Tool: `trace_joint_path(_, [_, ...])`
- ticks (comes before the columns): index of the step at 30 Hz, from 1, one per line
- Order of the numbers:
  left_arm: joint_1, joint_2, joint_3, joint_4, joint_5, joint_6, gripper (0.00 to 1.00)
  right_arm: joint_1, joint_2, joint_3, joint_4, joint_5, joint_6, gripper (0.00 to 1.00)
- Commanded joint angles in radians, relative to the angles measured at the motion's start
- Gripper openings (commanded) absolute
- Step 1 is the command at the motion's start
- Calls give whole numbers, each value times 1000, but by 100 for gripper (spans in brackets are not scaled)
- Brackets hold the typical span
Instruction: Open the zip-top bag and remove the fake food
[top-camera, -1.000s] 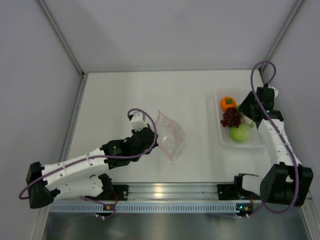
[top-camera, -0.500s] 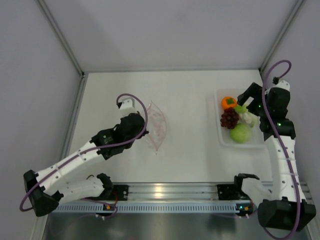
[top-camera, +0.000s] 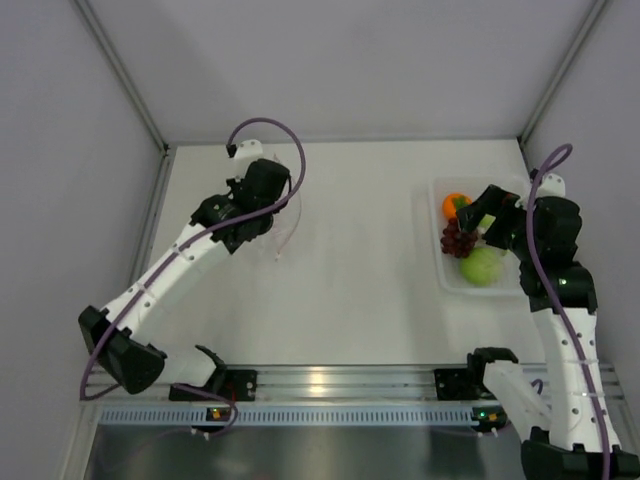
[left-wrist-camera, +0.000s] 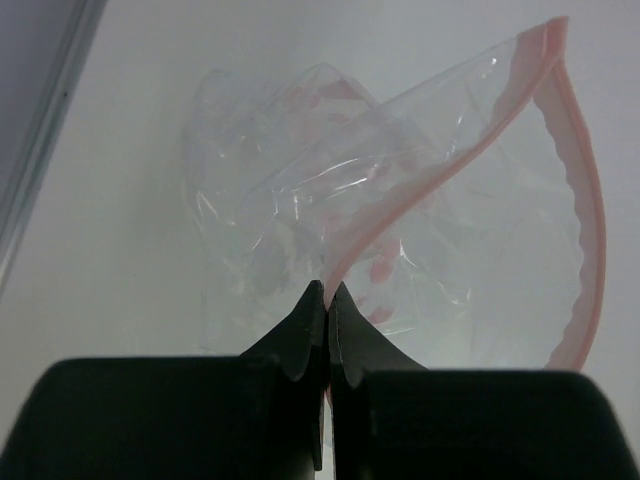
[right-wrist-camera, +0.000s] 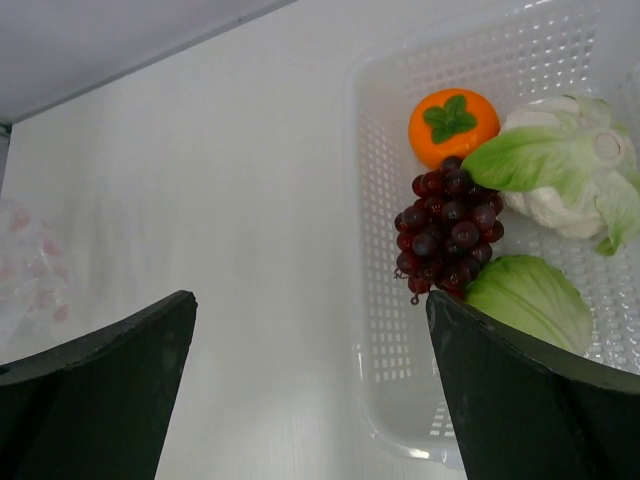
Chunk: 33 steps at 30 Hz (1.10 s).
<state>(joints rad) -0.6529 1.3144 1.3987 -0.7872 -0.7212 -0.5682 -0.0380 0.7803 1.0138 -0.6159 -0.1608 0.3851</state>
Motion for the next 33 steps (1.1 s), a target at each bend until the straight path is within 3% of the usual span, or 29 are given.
trace_joint_path(1, [62,97,89,-57,-70,119,0,70,-32,0,-62,53,-34,99])
trace_joint_path(6, [180,345,284,-76,-17,195,0,116,-101,-7,-102,132,-58,99])
trace_joint_path(14, [191,814,699,-242,-84,298,0,156,-154,-3,-159,155,-81,99])
trace_joint_path(17, [191,914,812,-267,-63,318,3,167,-165,-6,-166,155,-81,100])
trace_joint_path(20, [191,928,830,-262,21,288,17,173,-179,-14,-159,155,-91,99])
trace_joint_path(21, [191,924,832,-262,51,277,28,176,-185,-21,-154,155,-91,99])
trace_joint_path(26, [194,869,844,-233,189,203,54,179,-197,-29,-136,155,-97,99])
trace_joint_path(27, [194,855,842,-225,195,192,75,179,-197,-26,-137,155,-98,99])
trace_joint_path(29, [196,803,838,-212,233,171,80,178,-197,-23,-140,156,-95,99])
trace_joint_path(31, [196,766,820,-189,265,160,96,178,-200,-21,-139,155,-97,99])
trace_joint_path(33, [197,703,787,-173,317,156,98,178,-205,-21,-136,155,-94,99])
